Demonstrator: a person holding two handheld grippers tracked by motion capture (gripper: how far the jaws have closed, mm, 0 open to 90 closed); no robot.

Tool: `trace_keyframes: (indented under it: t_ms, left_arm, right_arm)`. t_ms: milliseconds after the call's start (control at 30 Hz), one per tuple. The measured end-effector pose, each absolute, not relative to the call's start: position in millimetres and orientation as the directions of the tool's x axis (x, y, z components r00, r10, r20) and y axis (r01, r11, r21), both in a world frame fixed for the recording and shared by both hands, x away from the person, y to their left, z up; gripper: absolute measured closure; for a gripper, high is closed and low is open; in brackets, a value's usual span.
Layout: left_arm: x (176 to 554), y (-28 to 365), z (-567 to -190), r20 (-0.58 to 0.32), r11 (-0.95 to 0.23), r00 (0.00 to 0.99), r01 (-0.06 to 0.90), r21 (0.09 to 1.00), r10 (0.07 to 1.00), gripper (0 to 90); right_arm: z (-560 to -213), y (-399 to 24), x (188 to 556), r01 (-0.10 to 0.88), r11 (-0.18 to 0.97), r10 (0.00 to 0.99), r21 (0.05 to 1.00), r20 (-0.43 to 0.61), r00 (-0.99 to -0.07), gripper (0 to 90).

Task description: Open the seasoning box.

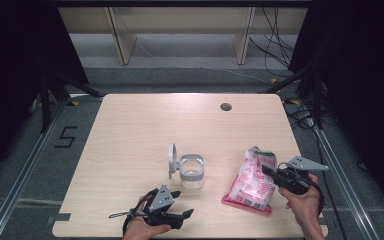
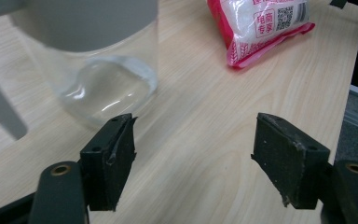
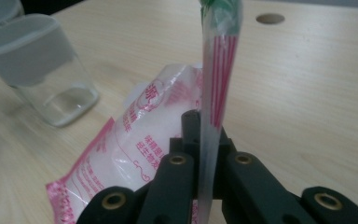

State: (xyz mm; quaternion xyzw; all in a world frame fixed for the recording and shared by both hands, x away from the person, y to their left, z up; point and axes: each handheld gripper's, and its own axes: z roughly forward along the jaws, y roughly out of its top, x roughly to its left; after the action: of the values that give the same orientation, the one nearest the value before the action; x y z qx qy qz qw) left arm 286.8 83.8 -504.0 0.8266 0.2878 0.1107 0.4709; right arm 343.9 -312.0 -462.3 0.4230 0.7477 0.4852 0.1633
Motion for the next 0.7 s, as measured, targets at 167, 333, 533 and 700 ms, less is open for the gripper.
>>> trace_keyframes:
  t_ms: [167, 333, 533, 700]
  left_arm:
    - [283.5, 53.4, -504.4, -0.086, -0.423, 0.844, 0.351, 0.835, 0.53, 27.3]
    - [289.3, 26.2, -497.8, -0.052, -0.442, 0.844, 0.33, 0.834, 0.534, 26.5]
    - [300.6, -2.7, -498.7, -0.075, -0.436, 0.838, 0.355, 0.827, 0.54, 26.0]
    - [302.3, -16.2, -500.2, -0.073, -0.44, 0.839, 0.355, 0.825, 0.54, 25.8]
  right_arm:
    - [-453.5, -304.8, 340.8, 0.43, 0.173, 0.784, 0.886, 0.14, -0.605, 90.0]
    - [-437.2, -291.9, 335.7, 0.39, 0.182, 0.771, 0.903, 0.115, -0.626, 90.0]
    - [-419.9, -276.8, 329.9, 0.304, 0.226, 0.776, 0.925, 0.018, -0.631, 90.0]
    - [-408.6, -267.6, 324.7, 0.268, 0.247, 0.771, 0.931, -0.022, -0.637, 90.0]
